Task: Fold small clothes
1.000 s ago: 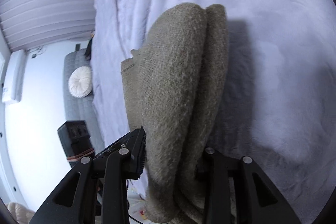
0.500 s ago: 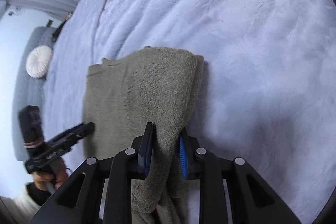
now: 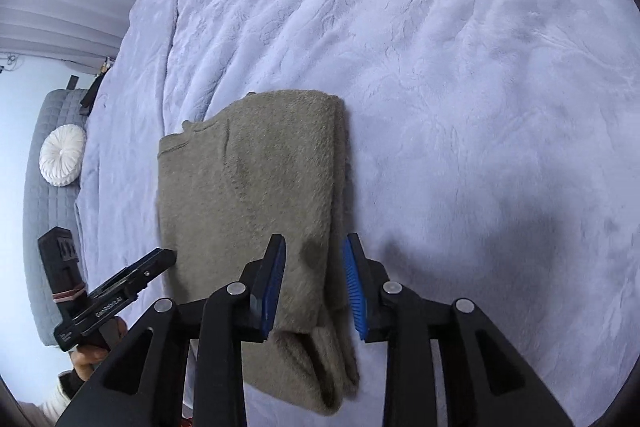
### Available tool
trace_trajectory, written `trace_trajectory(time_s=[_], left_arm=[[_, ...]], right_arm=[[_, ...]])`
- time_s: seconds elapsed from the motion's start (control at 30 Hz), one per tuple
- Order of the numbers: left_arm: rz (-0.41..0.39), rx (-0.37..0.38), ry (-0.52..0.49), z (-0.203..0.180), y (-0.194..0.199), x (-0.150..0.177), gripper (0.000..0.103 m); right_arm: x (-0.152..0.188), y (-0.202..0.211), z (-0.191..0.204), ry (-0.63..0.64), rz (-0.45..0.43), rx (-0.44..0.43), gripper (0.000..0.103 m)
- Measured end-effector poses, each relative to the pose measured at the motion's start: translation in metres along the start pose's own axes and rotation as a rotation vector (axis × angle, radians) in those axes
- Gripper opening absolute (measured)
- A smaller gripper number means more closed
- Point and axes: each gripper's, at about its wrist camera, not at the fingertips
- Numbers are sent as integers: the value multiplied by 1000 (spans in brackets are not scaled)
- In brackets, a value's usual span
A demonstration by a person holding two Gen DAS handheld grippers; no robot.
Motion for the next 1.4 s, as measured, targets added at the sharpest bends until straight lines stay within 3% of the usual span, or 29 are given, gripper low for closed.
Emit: trace_trajectory(time_s=[0.17,0.33,0.47,0.7,1.27,1.33,1.4], left_arm=[[42,-2,17,-1,-2,20,59],[70,-13,18,-5,-2,31,59],[112,-26,10,-8,-5,42,59],[148,-43,10,-10,2,60,59],[102,-42,36,-12,32,70,59],[91,-46,34,-11,36,68,59],[82,-50,31,-13,40,67,59]], right_arm=[[35,0,22,50,37,-34,32],[51,-32,31,36,112,-46,32],[53,-51,28,8,125,36,32],[56,-59,13,-75,117,48,27],[58,-45,24,-99,150,117,30],[58,-39,28,-92,140,119,33],[58,-32,33,-82,124,126,43]])
Point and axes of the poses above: each gripper's, at about its wrist camera, not at the fingertips, and y roughly against the way its jaws point, z to its left, x to its underside, and after that the axes turned 13 degrees about z, right-handed
